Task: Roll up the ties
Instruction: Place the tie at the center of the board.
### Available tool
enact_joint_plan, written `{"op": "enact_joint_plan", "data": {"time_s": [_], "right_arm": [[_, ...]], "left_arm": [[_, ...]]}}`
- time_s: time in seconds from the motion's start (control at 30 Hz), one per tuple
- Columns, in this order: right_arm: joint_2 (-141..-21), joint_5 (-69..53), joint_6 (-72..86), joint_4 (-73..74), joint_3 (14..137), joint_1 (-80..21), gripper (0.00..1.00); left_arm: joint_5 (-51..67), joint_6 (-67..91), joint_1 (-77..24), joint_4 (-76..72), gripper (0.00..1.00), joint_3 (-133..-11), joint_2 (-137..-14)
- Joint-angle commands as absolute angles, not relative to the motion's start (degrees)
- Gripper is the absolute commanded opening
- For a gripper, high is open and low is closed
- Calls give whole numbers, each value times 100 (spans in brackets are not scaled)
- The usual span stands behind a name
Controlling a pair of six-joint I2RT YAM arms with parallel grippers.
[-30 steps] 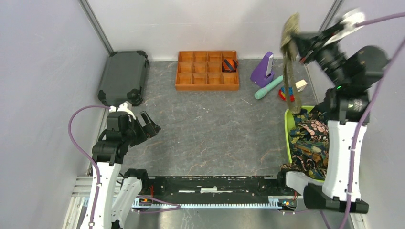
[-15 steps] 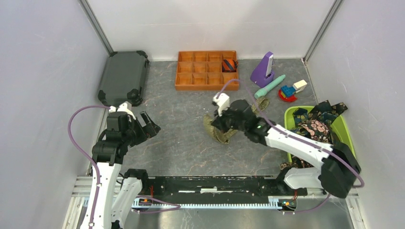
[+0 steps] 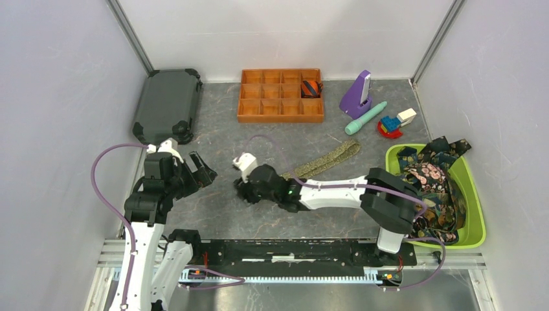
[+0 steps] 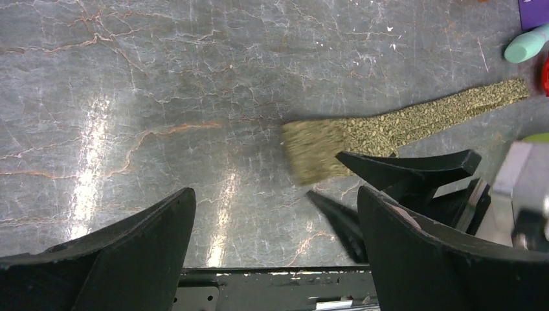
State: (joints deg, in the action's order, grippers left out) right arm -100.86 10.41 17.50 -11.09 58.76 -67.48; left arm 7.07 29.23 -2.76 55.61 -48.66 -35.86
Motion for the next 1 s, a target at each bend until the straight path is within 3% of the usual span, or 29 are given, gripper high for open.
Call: {"op": "enact_joint_plan", "data": {"time_s": [0.0,0.03,0.1,0.3,0.5,0.7,0.97], "right_arm": [[-10154,849,1765,-1488,6623,-6917,74],[-10002,892,1742,-1540,6480,-6908,82],[-9580,1020,1630,-1605,6075,-6837,87],[-8288,1682,1611,-1087,5003,-6117,87],[-7996,1650,1896,-669,4221,-4757,74],[-8232,1295,1826,-1163,3973,-4355,58],[-8638,847,1965,-1711,3626,-3861,48]], "left_arm": [[615,2783,-288,5452,100,-4904,-3504],[615,2786,-288,5455,100,-4904,-3491],[608,2792,-296,5451,100,-4913,-3447],[553,2871,-308,5464,95,-4946,-3512],[192,3244,-884,5401,88,-5010,-3921],[-1369,4142,-3067,5161,87,-5187,-4856],[-2578,4886,-5235,4388,88,-5642,-6866]]}}
